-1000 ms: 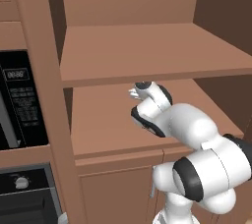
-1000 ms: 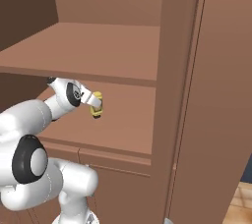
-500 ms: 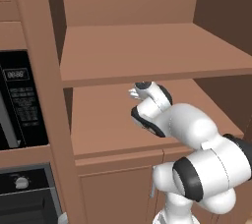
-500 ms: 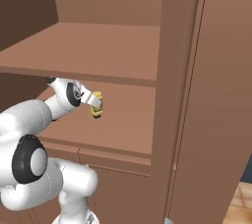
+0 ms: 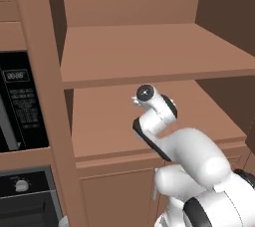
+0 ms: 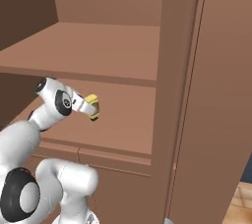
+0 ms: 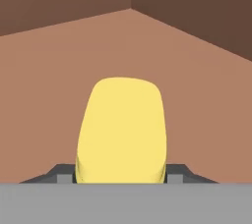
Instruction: Move the hot dog bun to the plate on the dining table and place the condiment next to that plate. Then navigate to the fridge and take the sausage and place it on the plate as well.
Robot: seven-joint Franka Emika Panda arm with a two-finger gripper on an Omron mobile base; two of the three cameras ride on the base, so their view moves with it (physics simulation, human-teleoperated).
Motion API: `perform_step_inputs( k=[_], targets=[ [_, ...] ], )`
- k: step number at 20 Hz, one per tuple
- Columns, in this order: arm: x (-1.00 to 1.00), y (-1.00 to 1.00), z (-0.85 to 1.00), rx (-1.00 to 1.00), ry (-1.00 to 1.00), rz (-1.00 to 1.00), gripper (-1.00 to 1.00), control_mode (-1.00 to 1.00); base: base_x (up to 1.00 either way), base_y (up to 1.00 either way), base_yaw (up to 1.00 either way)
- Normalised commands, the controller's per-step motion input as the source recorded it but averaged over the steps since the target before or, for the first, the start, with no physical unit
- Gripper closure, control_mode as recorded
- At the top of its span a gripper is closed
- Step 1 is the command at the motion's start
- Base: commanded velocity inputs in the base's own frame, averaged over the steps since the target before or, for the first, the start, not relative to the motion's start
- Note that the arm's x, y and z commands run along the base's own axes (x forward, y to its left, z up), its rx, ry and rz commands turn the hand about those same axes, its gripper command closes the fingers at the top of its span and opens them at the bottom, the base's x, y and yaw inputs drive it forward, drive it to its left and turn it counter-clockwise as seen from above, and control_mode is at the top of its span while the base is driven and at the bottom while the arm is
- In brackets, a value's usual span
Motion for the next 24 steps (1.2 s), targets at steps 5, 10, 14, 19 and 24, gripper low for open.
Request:
perform_step_inputs(
  k=[5, 10, 14, 19, 24],
  targets=[
    [-1.0, 0.01, 0.02, 0.01, -0.18, 0.0, 1.0, -1.0, 0.0, 0.0, 0.0],
    [-1.0, 0.13, 0.37, 0.0, -0.1, 0.0, 1.0, -1.0, 0.0, 0.0, 0.0],
    [-0.94, 0.08, 0.76, 0.0, 0.03, 0.0, 1.0, -1.0, 0.0, 0.0, 0.0],
    [-0.76, 0.11, 0.73, 0.0, 0.16, 0.0, 1.0, -1.0, 0.0, 0.0, 0.0],
    [-0.75, 0.0, 0.69, 0.0, 0.02, 0.0, 1.0, -1.0, 0.0, 0.0, 0.0]
  ],
)
